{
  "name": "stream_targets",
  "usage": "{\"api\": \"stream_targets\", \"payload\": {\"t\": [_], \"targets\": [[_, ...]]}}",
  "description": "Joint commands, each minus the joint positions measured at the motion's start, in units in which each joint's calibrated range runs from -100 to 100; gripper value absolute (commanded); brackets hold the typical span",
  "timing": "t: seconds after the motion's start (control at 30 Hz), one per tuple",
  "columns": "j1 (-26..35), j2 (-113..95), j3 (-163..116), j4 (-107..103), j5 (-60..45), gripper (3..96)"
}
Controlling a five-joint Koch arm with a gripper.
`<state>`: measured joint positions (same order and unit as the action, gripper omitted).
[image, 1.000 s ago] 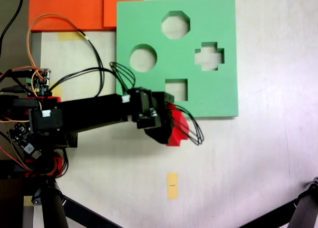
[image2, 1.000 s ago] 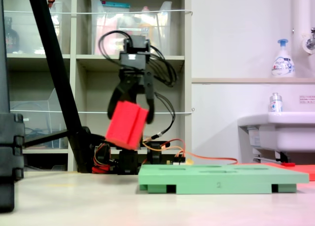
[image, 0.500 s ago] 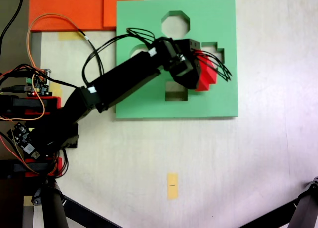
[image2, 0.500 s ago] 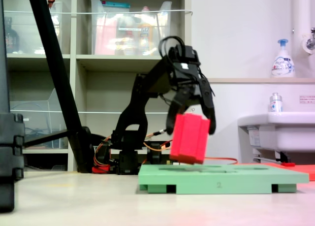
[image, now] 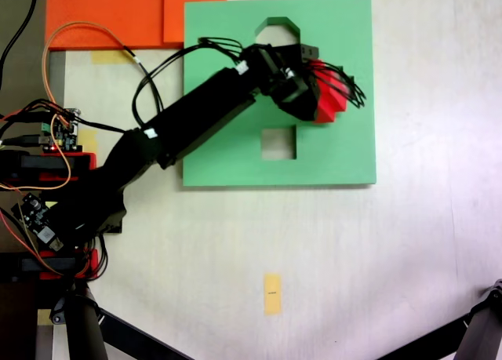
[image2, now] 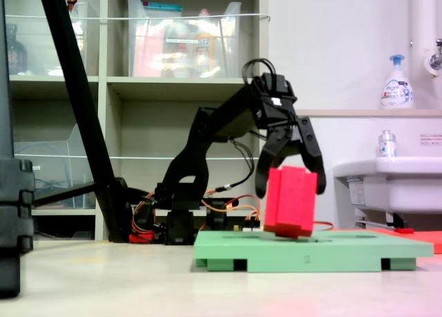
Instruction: Put the cross columnar block into the corresponding hole
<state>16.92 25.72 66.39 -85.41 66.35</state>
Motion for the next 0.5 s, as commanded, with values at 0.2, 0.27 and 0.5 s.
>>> {"api": "stream_targets", "payload": {"t": [0.2,0.27,0.5], "targets": [[1.07,2.63,2.4,11.61,0.68,30.9],[1.17,2.63,2.4,11.61,0.88,30.9],[1.47,3.19,2.5,12.38,0.98,30.9]]}}
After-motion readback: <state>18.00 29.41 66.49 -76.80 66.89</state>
